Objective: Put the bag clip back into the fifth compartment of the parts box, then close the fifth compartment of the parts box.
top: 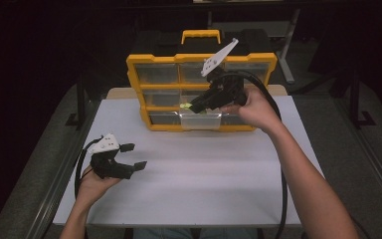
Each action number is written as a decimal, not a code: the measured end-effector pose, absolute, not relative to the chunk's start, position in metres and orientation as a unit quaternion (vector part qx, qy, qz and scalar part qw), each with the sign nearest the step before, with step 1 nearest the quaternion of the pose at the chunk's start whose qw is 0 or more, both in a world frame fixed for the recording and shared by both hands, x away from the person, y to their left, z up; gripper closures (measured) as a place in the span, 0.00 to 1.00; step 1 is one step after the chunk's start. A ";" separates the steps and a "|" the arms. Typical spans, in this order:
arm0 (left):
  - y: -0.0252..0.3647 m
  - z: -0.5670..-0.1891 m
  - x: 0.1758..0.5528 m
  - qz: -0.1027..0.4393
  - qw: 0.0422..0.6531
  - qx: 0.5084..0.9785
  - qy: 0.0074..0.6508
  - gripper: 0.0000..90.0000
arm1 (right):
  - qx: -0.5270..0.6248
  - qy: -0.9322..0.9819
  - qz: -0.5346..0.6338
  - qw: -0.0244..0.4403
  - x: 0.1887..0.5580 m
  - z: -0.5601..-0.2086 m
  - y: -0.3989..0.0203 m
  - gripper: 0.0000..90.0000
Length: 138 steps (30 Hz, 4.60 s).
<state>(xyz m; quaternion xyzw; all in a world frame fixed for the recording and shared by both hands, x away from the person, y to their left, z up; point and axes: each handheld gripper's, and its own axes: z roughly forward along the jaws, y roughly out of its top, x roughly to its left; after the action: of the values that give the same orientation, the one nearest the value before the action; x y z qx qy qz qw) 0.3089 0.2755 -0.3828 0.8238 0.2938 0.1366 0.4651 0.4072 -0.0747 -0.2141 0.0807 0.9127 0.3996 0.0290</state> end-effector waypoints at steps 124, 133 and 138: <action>0.284 -0.381 0.312 0.138 0.475 0.815 0.301 0.17 | 0.143 0.899 0.413 0.019 0.410 -0.239 -0.095 0.98; 0.281 -0.381 0.312 0.136 0.475 0.816 0.299 0.17 | 0.128 0.903 0.410 0.017 0.391 -0.246 -0.093 0.98; 0.281 -0.383 0.314 0.134 0.472 0.818 0.300 0.17 | 0.127 0.903 0.410 0.017 0.386 -0.252 -0.093 0.98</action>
<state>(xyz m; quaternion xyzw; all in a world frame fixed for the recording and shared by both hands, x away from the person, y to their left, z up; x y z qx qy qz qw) 0.3140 0.2810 -0.3830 0.8183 0.3000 0.1337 0.4717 0.3859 -0.0934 -0.2522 0.1266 0.9033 0.4096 0.0174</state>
